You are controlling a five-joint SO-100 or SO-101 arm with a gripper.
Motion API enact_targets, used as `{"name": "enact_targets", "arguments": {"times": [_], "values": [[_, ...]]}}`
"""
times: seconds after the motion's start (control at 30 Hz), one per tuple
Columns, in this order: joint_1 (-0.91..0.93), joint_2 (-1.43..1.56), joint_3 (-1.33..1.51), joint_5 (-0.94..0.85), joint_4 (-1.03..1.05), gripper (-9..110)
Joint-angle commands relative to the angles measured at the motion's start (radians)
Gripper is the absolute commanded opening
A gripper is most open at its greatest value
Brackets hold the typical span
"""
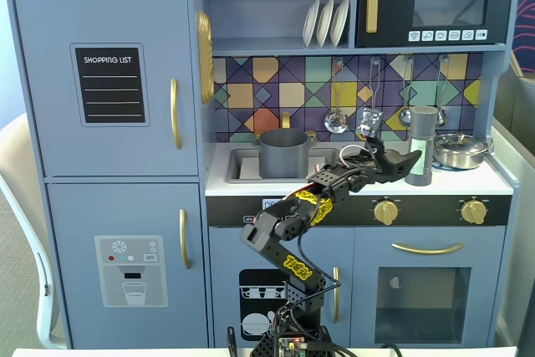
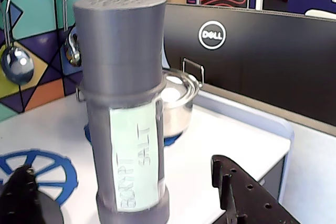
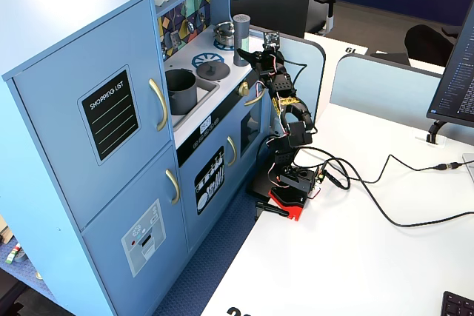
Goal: Put salt in the gray recipient
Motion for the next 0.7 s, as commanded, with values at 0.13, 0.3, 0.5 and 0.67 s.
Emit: {"name": "enact_targets", "arguments": {"times": [0.13,0.3,0.5,0.67], "values": [[-0.011,-0.181,-0.212,0.026,-0.061,49],[-0.017,-0.311,-0.313,0.025,-0.091,49],[-0.04,-0.428,-0.394,0.018,-0.137,48],[-0.055,-0.508,-0.46,0.014,-0.146,47]]}}
